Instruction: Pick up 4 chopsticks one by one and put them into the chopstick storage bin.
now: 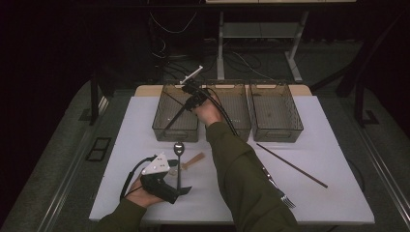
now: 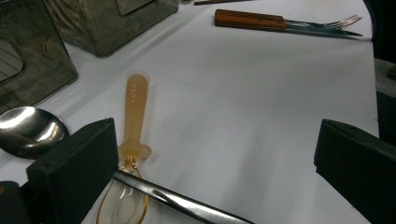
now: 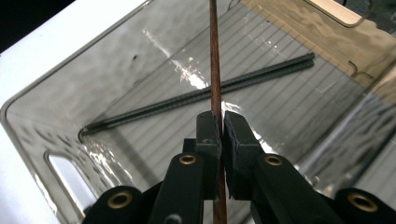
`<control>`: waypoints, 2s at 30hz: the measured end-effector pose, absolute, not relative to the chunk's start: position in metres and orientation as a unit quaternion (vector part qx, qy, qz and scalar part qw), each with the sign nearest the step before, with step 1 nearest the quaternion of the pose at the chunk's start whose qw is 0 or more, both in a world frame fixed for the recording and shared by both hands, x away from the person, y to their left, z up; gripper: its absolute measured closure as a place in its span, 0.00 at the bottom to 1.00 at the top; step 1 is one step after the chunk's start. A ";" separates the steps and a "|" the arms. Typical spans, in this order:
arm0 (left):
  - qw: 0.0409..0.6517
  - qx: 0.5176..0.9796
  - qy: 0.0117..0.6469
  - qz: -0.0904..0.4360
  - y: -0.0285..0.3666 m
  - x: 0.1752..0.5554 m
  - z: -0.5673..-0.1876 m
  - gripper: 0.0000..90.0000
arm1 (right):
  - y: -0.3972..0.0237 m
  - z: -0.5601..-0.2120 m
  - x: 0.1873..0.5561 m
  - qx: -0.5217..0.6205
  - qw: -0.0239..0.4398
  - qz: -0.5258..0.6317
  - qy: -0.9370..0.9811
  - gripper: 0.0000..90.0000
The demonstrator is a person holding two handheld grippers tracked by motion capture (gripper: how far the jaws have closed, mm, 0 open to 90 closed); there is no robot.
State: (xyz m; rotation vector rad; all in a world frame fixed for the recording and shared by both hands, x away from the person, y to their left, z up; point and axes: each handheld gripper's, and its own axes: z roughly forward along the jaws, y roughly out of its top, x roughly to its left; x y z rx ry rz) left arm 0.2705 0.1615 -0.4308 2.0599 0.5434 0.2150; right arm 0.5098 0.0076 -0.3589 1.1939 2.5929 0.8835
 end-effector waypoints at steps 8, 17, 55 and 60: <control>0.479 0.845 0.220 0.086 0.160 0.270 -0.431 0.00 | 0.015 -0.363 0.511 0.401 0.078 0.284 0.868 0.93; 0.482 0.843 0.222 0.085 0.160 0.270 -0.431 0.00 | 0.011 -0.356 0.509 0.391 0.076 0.302 0.866 0.77; 0.484 0.840 0.229 0.088 0.164 0.271 -0.432 0.00 | -0.131 -0.325 0.429 0.309 0.081 0.406 0.856 0.36; 0.482 0.841 0.229 0.089 0.164 0.271 -0.432 0.00 | -0.150 -0.327 0.418 0.306 0.085 0.410 0.855 0.36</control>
